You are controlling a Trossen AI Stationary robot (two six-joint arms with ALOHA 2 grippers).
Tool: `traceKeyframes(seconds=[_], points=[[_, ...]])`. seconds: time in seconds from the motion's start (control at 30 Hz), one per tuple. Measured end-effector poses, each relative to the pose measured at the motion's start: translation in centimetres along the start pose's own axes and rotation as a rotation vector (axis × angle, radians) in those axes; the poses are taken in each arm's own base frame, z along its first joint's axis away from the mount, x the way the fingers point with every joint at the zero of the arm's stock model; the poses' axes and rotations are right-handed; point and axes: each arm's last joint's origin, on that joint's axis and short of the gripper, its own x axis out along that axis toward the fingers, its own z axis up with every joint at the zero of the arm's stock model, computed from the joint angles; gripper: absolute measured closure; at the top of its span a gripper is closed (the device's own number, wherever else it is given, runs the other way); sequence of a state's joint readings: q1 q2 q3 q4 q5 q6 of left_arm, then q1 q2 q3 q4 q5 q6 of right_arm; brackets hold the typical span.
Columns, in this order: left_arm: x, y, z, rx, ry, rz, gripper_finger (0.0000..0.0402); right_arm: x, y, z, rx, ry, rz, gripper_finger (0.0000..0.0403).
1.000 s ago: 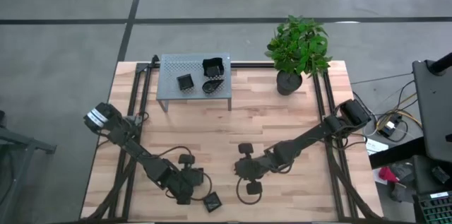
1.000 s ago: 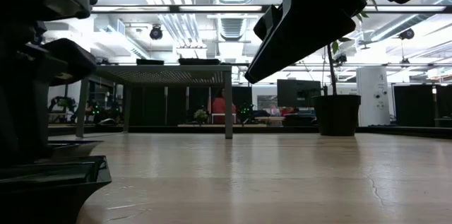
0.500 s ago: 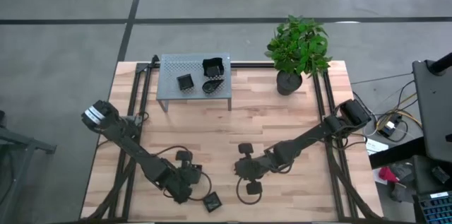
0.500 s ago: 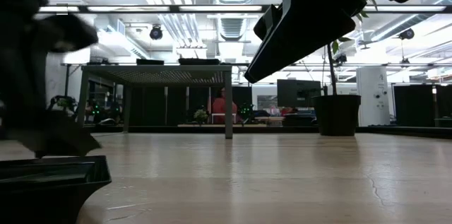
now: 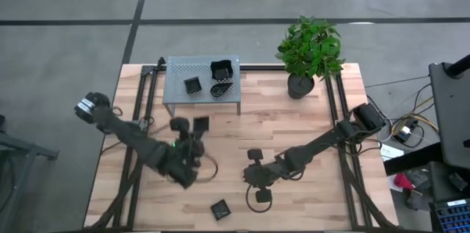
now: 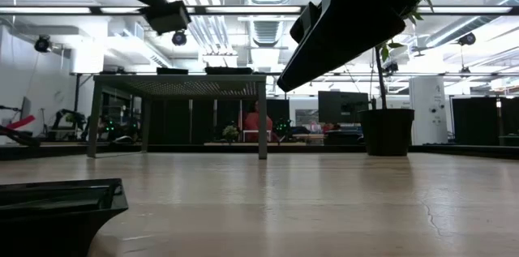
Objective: Pick & Place Mini shaped plates
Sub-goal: Stack the square plate on top of the stacked square plates on the shelf
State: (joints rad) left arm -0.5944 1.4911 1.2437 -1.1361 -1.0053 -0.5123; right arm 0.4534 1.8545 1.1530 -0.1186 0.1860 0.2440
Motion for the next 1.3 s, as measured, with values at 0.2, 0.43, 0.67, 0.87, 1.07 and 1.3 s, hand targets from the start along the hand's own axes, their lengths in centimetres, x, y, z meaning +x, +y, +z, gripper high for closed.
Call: traceKeyframes(seconds=[0.2,0.43,0.67,0.87,1.07,1.3], points=[[2.0,5.5,0.0,-0.081,0.066,0.097,0.0401,0.0,0.0,0.0,0.000,0.001,0.000,0.0346],[4.6,11.2,-0.6,-0.201,0.169,0.181,0.0401,0.1,-0.1,-0.3,-0.002,0.009,-0.002,0.0346],[8.8,13.5,-1.9,-0.211,0.278,0.136,0.0401,0.1,-0.1,-0.6,0.020,0.017,-0.004,0.0346],[10.2,13.3,-2.9,-0.202,0.305,0.151,0.0401,0.1,-0.1,-0.6,0.022,0.018,-0.004,0.0346],[10.7,13.1,-3.2,-0.208,0.301,0.152,0.0401,0.2,-0.2,-0.8,0.021,0.025,-0.006,0.0346],[10.9,13.1,-3.2,-0.198,0.309,0.173,0.0398,0.2,-0.2,-0.8,0.021,0.023,-0.005,0.0346]])
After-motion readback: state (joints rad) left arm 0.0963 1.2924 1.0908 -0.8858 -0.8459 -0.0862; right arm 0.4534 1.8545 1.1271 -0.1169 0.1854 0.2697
